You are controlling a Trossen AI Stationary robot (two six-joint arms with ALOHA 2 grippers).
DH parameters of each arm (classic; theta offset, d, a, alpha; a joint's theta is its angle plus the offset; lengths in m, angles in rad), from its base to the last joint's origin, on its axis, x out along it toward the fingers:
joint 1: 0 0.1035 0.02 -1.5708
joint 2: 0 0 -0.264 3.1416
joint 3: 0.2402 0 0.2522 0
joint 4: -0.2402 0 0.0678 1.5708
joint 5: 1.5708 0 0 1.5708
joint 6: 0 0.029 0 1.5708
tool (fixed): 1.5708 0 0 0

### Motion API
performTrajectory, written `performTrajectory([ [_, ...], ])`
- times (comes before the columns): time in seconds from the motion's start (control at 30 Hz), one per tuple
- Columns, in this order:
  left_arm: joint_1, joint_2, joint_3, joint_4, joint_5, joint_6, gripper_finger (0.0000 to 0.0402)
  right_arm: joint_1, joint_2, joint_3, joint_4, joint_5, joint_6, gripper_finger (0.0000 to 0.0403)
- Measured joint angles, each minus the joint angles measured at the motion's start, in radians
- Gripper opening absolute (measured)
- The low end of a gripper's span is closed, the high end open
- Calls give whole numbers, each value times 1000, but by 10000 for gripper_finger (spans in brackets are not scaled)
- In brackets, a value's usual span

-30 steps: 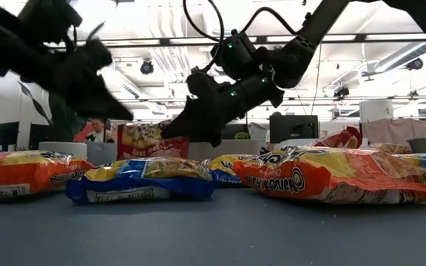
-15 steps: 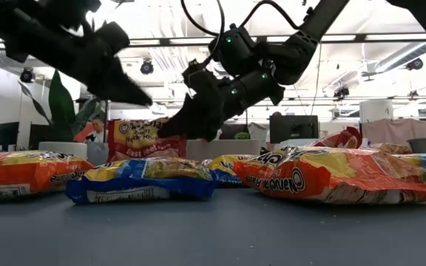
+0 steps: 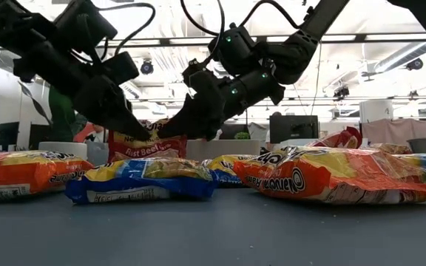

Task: Sort Maruchan noodles
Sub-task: Put the left red noodle pack into the transparent black bin

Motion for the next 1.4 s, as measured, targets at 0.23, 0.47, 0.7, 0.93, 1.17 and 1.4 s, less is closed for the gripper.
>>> performTrajectory([
  [0.23, 0, -2, 14, -10, -8, 0, 231, 0, 0, 0, -3, -4, 53, 139],
  [0.47, 0, -2, 14, -19, -9, -11, 231, 0, 0, 10, -4, -10, 67, 194],
  [0.7, 0, -3, 14, -21, -10, -20, 187, 0, 0, 12, -2, -10, 66, 237],
  [0.93, -1, -5, 16, -15, -8, -42, 128, 0, -39, 12, -43, -10, 52, 268],
  [1.17, 0, -18, 16, -22, -9, -42, 121, -13, -139, 8, -205, -4, 20, 282],
  [1.4, 0, -69, 68, -76, -25, -29, 117, -39, -270, -3, -382, -2, -72, 279],
])
